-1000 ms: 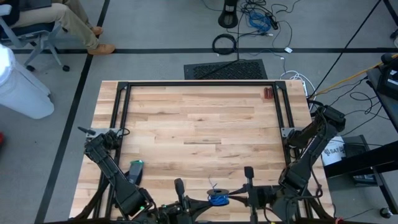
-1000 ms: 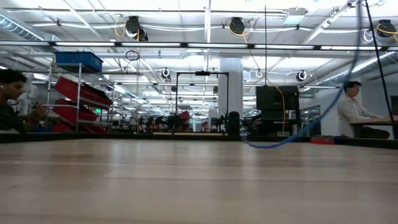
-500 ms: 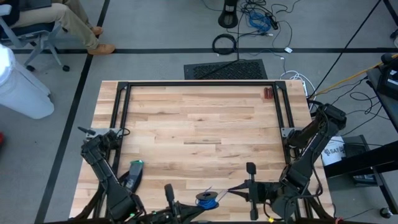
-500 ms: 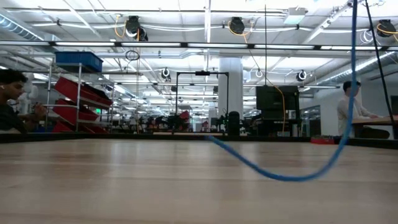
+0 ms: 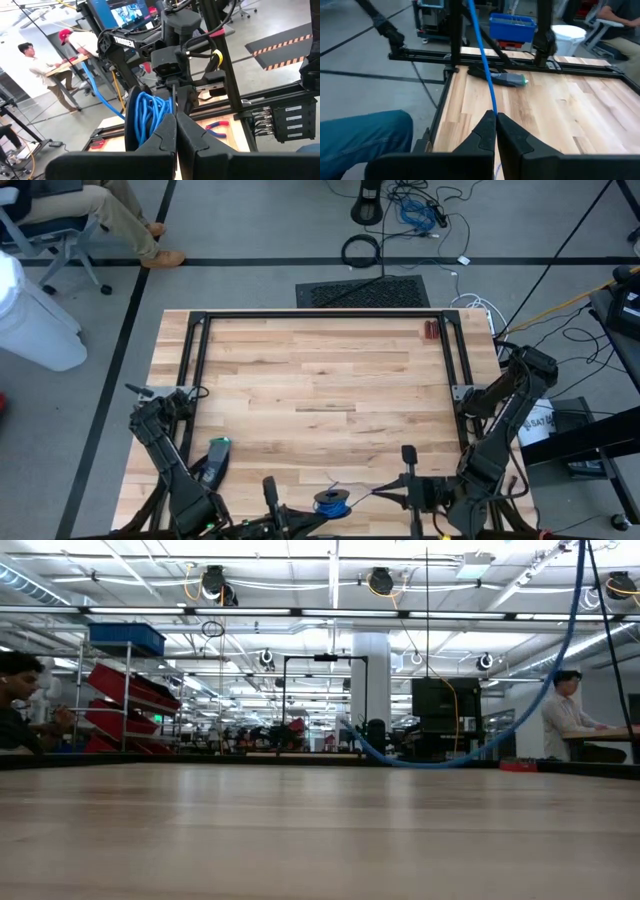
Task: Coil cords
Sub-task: Coil the blue wire onto the spool
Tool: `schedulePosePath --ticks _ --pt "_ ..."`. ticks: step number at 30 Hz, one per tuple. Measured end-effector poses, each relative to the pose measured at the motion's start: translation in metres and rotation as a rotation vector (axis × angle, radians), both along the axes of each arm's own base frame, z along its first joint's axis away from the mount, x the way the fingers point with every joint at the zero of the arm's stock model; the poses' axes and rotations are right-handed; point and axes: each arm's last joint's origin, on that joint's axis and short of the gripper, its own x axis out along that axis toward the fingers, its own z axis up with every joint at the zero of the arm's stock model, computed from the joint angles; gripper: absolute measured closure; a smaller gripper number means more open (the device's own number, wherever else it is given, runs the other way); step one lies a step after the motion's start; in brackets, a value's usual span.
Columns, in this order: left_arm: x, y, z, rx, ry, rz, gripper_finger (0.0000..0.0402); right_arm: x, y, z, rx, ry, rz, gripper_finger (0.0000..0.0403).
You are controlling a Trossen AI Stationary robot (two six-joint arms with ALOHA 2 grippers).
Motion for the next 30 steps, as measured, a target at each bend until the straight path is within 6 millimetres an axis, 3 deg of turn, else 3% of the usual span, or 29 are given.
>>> schedulePosePath --ticks 6,11,14,21,30 --pt "0.0 0.0 0.001 -0.004 0.007 -0.037 0.0401 -0.005 0.007 0.011 -0.103 -0.049 0.081 0.0375" --pt "0.002 0.001 0.001 -0.006 0.012 -0.063 0.0401 -0.008 0.011 0.053 -0.146 -0.174 0.055 0.0339" --pt "0.003 0.002 0.001 -0.006 0.013 -0.059 0.0401 -0.007 0.013 0.066 -0.156 -0.236 0.062 0.0322" --pt "0.012 0.007 0.0 -0.042 0.024 -0.126 0.0401 0.007 0.021 0.059 -0.271 -0.269 0.064 0.0303" --pt "0.017 0.011 -0.001 -0.049 0.033 -0.14 0.0401 0.018 0.016 0.059 -0.279 -0.289 0.03 0.03"
